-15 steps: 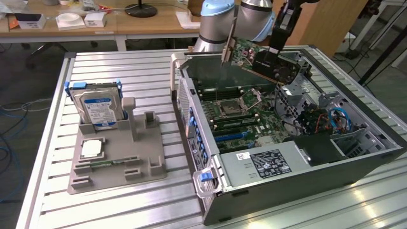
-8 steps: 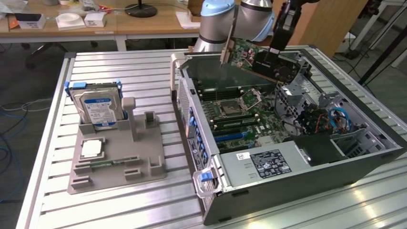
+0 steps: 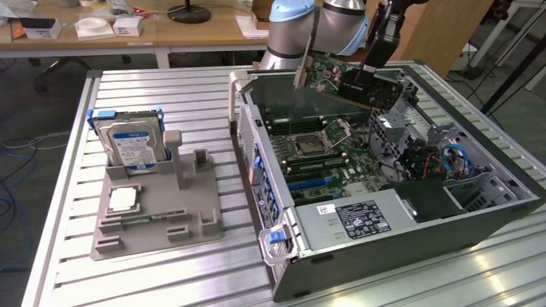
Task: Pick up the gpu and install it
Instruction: 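Insert the gpu into the slot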
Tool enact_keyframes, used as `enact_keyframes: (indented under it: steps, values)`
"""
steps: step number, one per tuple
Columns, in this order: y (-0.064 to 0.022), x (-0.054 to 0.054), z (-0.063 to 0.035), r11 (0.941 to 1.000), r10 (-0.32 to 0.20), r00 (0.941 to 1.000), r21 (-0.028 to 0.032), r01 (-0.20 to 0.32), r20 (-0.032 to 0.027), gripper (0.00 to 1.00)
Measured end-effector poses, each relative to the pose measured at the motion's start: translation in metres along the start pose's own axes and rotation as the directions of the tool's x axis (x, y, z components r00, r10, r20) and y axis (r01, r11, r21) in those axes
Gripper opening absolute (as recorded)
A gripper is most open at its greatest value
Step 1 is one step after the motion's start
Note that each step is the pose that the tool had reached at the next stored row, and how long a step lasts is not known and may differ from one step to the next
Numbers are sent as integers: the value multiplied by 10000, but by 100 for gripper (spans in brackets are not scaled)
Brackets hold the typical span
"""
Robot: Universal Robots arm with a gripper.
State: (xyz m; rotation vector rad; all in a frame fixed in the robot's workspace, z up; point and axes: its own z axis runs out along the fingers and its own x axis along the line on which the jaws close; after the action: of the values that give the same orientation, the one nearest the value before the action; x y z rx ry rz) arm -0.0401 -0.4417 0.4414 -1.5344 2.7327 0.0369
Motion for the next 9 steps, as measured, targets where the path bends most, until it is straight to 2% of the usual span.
enact_keyframes:
  steps: [5,9]
  values:
    - [0,0,0,9984,-573,9984,-11,573,-9,26]
    - [0,0,0,9945,-1046,9945,-20,1046,-17,26]
